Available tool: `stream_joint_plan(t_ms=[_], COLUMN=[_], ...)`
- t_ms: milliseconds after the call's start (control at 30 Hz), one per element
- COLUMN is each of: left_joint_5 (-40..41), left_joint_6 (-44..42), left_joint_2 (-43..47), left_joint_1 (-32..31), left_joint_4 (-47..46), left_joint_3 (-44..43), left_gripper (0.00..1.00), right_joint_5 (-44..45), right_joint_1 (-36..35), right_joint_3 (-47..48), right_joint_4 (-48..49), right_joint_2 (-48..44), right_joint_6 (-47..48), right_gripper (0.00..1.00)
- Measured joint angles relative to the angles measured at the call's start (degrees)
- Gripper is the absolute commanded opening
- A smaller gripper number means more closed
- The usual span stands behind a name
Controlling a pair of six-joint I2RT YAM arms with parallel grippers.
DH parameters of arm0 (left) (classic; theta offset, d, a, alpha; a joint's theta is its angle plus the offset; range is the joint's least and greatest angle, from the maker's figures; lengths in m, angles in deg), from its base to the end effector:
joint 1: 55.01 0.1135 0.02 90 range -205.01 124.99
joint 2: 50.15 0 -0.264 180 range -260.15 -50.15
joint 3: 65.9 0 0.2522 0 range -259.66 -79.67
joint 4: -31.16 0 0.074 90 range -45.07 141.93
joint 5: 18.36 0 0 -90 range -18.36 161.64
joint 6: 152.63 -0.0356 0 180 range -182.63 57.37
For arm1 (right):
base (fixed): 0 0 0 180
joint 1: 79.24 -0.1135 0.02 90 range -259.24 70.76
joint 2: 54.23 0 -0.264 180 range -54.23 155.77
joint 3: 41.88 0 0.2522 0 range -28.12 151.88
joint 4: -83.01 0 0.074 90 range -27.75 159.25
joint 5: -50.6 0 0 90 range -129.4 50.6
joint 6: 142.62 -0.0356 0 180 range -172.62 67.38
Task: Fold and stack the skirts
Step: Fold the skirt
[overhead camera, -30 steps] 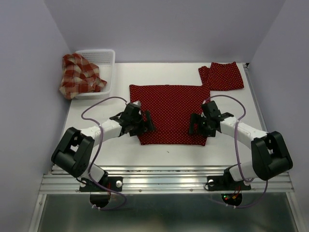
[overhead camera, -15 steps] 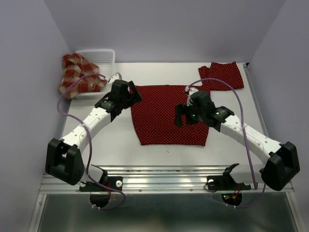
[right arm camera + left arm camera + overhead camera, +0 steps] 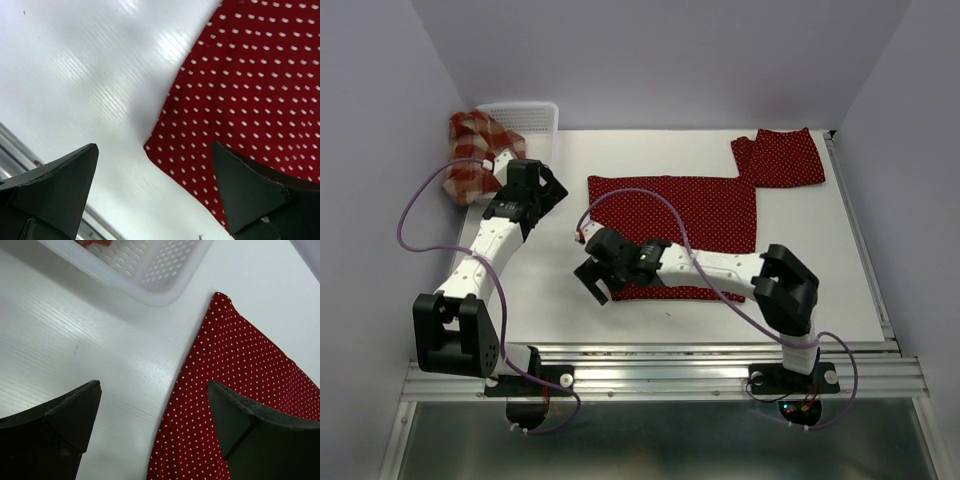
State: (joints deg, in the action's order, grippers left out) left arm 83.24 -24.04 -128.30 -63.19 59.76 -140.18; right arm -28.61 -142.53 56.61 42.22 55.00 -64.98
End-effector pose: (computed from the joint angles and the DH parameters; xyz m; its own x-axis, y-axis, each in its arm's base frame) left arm 0.3071 -0.0369 0.2964 -0.3976 -0.5601 -0.7268 -0.3538 0.8244 -0.4419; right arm 0.1959 0.3744 0.2305 -0.5204 -0.5664 -0.6391 -0.7307 0.6826 -0.0100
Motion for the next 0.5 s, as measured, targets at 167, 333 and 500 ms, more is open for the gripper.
stream_joint_plan(t_ms=[167,333,500], left_joint_5=[-0.39,-0.87,-1.38], left_joint_6=[-0.07,-0.20,-0.20], left_joint_2=[0.02,0.02,0.02], left_joint_1=[2.32,2.58,3.06], left_joint_4=[-0.02,-0.15,-0.50], left_joint_3=[0.00,0.00,0.00], left_gripper=[0.99,0.99,0.99], right_joint_5=[2.91,5.33,6.45], right_joint_1=[-2.43,-2.43,-2.97], right_joint_3=[6.58,8.83,9.75], right_joint_4=[-2.19,-4.61,-5.66], right_joint_2=[8.50,12.81,14.27], right_joint_6=[0.11,0.04,0.02], right_gripper=[0.96,0.70,0.33])
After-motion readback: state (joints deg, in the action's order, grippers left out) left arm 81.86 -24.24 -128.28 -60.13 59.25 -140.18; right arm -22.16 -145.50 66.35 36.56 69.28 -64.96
